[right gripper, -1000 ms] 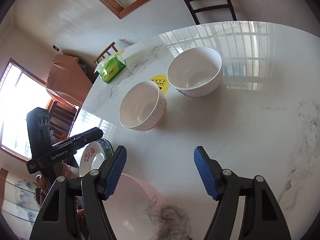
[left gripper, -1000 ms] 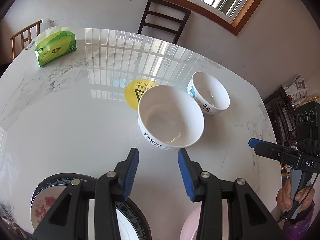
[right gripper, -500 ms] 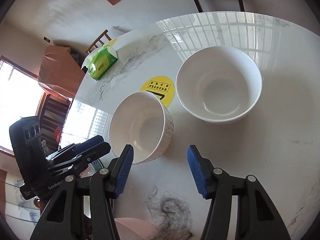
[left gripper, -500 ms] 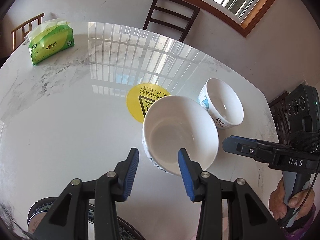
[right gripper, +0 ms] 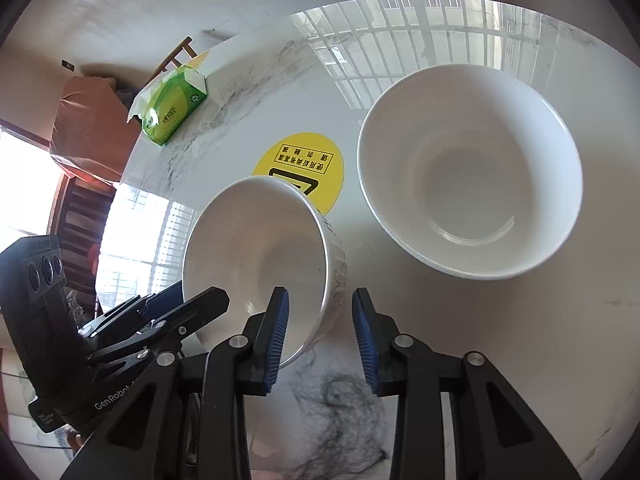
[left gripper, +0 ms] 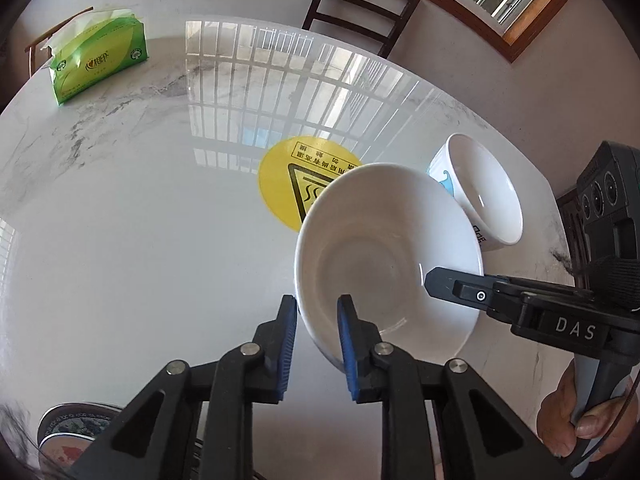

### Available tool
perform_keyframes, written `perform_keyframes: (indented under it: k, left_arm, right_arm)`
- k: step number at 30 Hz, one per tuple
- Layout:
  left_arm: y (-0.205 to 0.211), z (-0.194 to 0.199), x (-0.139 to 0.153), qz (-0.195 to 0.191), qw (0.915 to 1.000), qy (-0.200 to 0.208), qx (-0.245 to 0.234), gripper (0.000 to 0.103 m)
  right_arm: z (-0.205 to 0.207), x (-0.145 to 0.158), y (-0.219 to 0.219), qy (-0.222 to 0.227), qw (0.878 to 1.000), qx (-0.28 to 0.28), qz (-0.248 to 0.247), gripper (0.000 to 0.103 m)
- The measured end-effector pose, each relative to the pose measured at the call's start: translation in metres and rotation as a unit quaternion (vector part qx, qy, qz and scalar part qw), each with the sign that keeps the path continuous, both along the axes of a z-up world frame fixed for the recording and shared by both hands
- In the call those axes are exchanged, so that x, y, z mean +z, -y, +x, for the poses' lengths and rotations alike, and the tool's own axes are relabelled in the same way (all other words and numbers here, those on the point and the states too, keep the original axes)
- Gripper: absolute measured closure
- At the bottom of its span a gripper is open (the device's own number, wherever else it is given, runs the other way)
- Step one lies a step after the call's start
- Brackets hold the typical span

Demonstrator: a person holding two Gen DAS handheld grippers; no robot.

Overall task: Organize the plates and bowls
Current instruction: 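Move both tools to the rim of the white Rabbit bowl, then close both tools on the Rabbit bowl rim and lift it, then lower the Rabbit bowl into the pink bowl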

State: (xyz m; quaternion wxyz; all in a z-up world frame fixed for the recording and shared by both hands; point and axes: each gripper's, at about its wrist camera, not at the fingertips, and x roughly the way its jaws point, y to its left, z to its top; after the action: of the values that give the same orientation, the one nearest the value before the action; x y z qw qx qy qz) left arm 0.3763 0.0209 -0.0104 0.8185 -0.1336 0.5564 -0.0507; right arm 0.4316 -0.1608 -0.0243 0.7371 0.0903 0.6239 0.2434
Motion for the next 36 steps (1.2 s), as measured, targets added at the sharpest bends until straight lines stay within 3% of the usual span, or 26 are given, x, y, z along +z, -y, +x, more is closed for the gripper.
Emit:
perform_keyframes:
  k: [2,4,10,23,36]
  left_arm:
    - [0.003,0.000,0.002,0.018,0.9998,0.003,-0.002,0.090]
    - [0.001,-0.004,0.003,0.011,0.9999,0.001,0.004,0.092]
    - [0.009,-0.033,0.038,0.025,0.9988,0.042,-0.003,0.092]
    - [0.029,-0.138,0.097,-0.023,0.9950,0.089,-0.038,0.090]
    - [0.052,-0.209,0.092,-0.034,0.9937,0.069,-0.081,0.090]
  right_arm:
    - [-0.001,-0.001,-0.001,0.003,1.000,0.004,-0.002,0.083]
    - [-0.004,0.000,0.001,0.006,1.000,0.004,-0.001,0.084]
    - [-0.018,0.020,0.012,0.020,0.999,-0.004,0.029,0.085]
    - [-0.115,0.070,0.053,0.046,0.995,-0.013,0.091,0.085]
    - [-0.199,0.075,0.072,0.043,0.996,-0.007,0.073,0.084]
